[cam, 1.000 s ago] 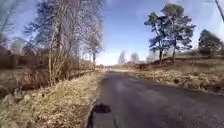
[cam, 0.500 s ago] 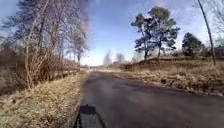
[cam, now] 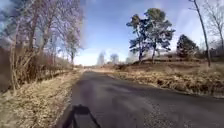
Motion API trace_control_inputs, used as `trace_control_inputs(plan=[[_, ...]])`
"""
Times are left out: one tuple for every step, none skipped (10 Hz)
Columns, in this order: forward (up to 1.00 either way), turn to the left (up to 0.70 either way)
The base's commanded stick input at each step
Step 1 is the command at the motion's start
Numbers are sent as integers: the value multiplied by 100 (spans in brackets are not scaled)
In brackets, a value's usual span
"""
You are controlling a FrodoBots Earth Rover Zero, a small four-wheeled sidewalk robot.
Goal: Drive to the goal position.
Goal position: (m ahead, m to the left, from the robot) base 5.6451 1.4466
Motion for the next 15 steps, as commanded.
trace_control_inputs(plan=[[85,3],[85,5],[85,6],[85,6],[85,8],[85,9],[85,10],[85,12],[85,13],[85,11],[85,10],[85,10],[85,12],[85,13],[85,13]])
